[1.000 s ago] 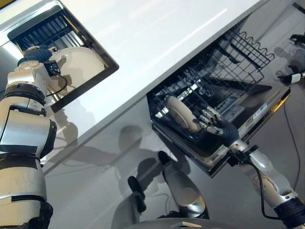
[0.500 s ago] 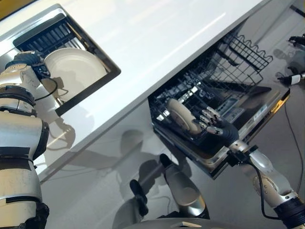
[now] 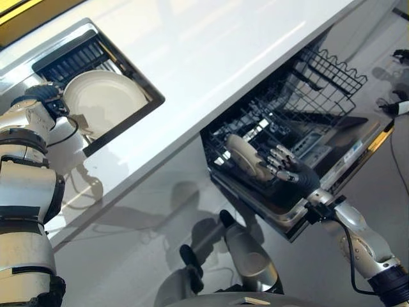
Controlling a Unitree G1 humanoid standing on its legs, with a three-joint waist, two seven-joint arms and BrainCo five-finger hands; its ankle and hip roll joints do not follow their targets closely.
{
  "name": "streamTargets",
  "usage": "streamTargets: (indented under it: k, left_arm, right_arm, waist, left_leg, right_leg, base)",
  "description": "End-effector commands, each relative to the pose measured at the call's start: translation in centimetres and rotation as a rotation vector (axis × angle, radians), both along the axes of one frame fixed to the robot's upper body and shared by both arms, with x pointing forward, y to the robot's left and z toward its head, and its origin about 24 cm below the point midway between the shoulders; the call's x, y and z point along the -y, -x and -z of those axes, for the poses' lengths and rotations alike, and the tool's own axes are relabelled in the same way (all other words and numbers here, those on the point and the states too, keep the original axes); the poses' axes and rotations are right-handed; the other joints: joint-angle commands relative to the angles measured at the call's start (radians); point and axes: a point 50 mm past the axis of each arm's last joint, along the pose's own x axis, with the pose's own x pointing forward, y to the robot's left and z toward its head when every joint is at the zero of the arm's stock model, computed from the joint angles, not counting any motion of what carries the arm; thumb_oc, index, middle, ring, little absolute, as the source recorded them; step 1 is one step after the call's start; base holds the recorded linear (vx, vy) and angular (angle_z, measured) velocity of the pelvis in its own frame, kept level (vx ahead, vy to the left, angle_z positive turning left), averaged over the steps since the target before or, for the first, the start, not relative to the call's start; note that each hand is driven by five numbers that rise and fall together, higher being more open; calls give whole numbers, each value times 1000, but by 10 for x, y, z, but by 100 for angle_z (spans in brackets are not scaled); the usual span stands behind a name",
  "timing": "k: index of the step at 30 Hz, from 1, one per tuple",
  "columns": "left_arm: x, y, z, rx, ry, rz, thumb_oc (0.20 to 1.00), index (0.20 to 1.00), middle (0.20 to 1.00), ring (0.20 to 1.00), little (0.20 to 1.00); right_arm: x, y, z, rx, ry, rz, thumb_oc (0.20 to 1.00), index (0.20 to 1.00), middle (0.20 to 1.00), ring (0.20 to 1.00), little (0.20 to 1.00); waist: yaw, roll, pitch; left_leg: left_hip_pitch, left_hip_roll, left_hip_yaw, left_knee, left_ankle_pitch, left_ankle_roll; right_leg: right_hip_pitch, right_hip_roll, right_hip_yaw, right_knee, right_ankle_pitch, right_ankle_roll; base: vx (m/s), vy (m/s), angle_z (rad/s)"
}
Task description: Pick up plates and place into dishwasher.
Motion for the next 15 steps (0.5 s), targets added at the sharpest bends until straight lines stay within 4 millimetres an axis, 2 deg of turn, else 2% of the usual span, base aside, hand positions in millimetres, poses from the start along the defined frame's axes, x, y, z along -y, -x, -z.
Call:
streamTargets:
  k: [1, 2, 3, 15]
  left_arm:
    - [37, -16, 22, -20, 116, 235, 520, 520, 520, 520, 520]
    - [37, -16, 24, -26, 116, 243, 912, 912, 912, 912, 912]
    - [37, -15, 26, -30, 116, 246, 1000, 1000, 1000, 1000, 1000]
    - [40, -14, 35, -23, 183, 252, 1000, 1000, 1000, 1000, 1000]
  right_arm:
    - [-1, -2, -26, 137, -27, -2, 1000, 1000, 1000, 1000, 1000]
    - [-1, -2, -27, 138, -26, -3, 1000, 1000, 1000, 1000, 1000]
    - [0, -2, -27, 138, -25, -3, 1000, 1000, 1000, 1000, 1000]
    - [-1, -2, -28, 139, -16, 10, 1000, 1000, 1000, 1000, 1000]
  waist:
    - [-31, -23, -2]
    - [-30, -21, -1]
    - [-30, -21, -1]
    - [-27, -9, 4]
  left_leg:
    - [-80, 34, 42, 56, 3, 35]
    - [-80, 34, 43, 57, 3, 35]
    - [-81, 34, 43, 58, 3, 35]
    - [-78, 28, 40, 59, 6, 36]
  right_leg:
    - [-53, -19, 52, 9, -24, 63]
    - [-53, -19, 51, 10, -24, 63]
    - [-54, -21, 50, 10, -24, 63]
    - [-48, -25, 51, 10, -25, 64]
  base:
    - [0, 0, 0]
    - [0, 0, 0]
    - [0, 0, 0]
    - [5, 7, -5]
